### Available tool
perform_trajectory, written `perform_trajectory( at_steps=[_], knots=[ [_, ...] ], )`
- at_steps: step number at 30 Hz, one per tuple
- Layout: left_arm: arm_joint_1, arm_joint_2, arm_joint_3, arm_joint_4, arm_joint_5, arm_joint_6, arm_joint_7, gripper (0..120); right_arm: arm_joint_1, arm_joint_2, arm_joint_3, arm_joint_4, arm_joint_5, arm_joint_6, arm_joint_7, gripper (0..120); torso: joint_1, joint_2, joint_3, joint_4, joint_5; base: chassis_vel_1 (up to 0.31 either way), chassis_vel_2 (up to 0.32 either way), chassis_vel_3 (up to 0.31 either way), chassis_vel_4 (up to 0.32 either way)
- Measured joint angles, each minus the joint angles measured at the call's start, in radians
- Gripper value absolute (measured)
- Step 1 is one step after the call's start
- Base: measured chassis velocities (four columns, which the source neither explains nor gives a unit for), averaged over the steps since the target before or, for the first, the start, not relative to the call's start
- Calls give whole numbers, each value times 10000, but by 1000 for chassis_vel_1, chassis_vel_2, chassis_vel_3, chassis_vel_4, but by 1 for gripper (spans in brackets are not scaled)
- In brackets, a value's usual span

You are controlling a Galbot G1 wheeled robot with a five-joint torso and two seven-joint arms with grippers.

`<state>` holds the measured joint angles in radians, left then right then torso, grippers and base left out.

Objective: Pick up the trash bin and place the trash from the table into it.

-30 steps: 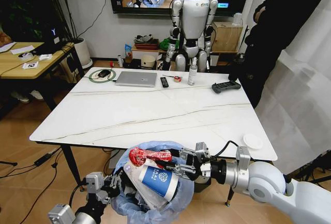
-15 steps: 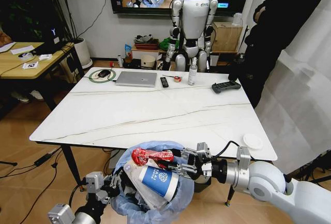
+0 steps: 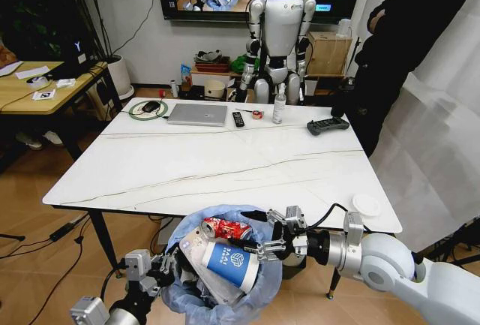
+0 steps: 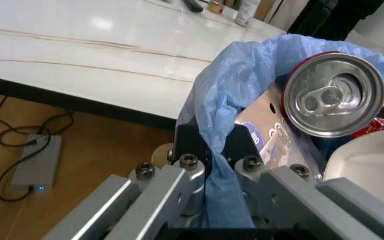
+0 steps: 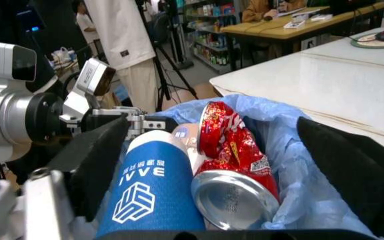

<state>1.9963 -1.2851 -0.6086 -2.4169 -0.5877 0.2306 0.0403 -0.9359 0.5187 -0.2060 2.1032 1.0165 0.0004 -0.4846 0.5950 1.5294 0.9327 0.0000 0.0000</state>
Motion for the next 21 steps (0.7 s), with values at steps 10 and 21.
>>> perform_trajectory(
  at_steps=[10, 21],
  knots=[
    [-3, 8, -5, -3, 0, 0, 0, 0, 1, -10, 12, 54, 2, -1, 5, 100, -2, 0, 0, 0, 1, 0, 0, 0, 0],
    [-46, 5, 44, 30, 29, -4, 2, 0, 127, 153, 1296, 314, 312, -380, 1430, 100, -2, 0, 0, 2, 2, 0, 0, 0, 0]
  ],
)
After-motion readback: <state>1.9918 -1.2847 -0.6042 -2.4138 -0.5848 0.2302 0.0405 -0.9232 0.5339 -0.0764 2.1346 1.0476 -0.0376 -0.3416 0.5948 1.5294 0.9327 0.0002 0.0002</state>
